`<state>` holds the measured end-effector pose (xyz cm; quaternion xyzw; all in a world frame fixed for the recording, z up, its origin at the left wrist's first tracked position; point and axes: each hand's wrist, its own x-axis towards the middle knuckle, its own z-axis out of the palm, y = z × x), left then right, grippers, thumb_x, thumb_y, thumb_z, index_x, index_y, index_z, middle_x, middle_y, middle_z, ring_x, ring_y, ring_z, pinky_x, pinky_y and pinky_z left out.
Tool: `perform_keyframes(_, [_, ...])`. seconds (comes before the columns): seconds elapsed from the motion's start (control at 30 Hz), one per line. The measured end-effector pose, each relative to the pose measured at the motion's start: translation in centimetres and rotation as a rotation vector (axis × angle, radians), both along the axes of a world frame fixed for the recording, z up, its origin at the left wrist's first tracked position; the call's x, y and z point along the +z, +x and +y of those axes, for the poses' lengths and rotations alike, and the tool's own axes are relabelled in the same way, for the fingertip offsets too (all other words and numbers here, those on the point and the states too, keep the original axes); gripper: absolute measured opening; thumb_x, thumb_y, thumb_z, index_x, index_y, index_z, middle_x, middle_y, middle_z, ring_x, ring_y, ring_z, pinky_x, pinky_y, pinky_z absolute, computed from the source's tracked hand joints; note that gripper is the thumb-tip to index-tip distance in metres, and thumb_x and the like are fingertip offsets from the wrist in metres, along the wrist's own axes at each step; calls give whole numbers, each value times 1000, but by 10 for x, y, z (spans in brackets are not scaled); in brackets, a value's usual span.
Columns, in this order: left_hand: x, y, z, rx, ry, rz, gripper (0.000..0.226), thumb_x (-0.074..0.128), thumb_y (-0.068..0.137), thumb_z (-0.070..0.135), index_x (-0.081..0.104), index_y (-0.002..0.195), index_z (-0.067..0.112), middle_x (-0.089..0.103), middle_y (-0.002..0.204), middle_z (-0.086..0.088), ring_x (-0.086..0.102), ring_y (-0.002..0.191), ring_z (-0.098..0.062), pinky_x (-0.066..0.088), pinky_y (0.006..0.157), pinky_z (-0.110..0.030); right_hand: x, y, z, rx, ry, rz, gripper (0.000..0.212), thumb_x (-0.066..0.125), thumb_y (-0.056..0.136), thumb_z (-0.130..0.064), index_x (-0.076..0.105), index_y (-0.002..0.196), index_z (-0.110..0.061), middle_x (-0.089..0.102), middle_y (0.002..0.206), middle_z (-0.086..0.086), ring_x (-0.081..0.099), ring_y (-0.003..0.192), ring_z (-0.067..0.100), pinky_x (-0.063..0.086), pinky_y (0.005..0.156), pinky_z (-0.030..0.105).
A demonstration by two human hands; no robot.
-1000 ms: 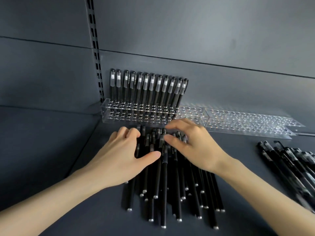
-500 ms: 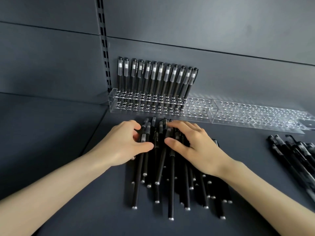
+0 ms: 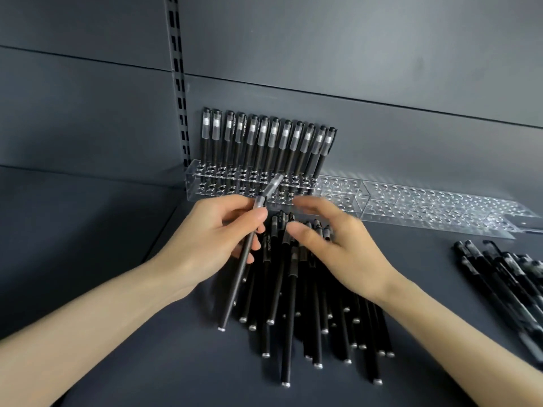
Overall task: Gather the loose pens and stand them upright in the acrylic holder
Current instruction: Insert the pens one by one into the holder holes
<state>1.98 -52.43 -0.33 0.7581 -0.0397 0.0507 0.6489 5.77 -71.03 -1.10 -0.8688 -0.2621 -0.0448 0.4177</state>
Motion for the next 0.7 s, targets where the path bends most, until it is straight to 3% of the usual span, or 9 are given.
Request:
perform_keyframes(0.13, [8, 0, -14, -133, -20, -57, 21, 49, 95, 21, 66, 94, 9, 59, 75, 1, 52, 57, -13, 45, 48, -23, 20, 5, 6, 76, 517, 125, 23, 61, 86, -15, 59, 109, -11, 72, 89, -8, 67, 87, 4, 51, 79, 18])
perform_keyframes(0.23, [14, 7, -22, -201, -61, -65, 21, 46, 97, 21, 64, 100, 12, 54, 76, -1, 42, 52, -11, 32, 40, -21, 31, 13, 6, 35, 683, 134, 15, 63, 85, -9, 58, 100, -9, 70, 74, -5, 66, 74, 6, 50, 72, 17])
perform_keyframes(0.37, [20, 23, -31, -215, -77, -53, 18, 47, 97, 21, 62, 106, 16, 55, 75, -4, 37, 48, -11, 24, 39, -22, 41, 21, 3, 19, 727, 84, 13, 60, 88, -4, 55, 98, -11, 69, 70, -6, 65, 73, 7, 51, 74, 18])
perform_keyframes(0.53, [28, 45, -35, -233, -15, -85, 17, 51, 95, 20, 65, 95, 11, 59, 71, -1, 41, 48, -10, 29, 38, -21, 52, 37, -6, -83, 857, 0, 17, 66, 84, -5, 53, 92, -13, 61, 67, -3, 60, 68, 12, 54, 78, 29])
perform_keyframes(0.7, [25, 61, -41, -229, 0, -85, 20, 50, 96, 22, 65, 94, 9, 58, 70, -1, 41, 51, -12, 31, 40, -20, 55, 52, -12, -41, 855, 46, 14, 63, 85, -3, 55, 92, -12, 64, 64, -2, 63, 61, 13, 55, 68, 26])
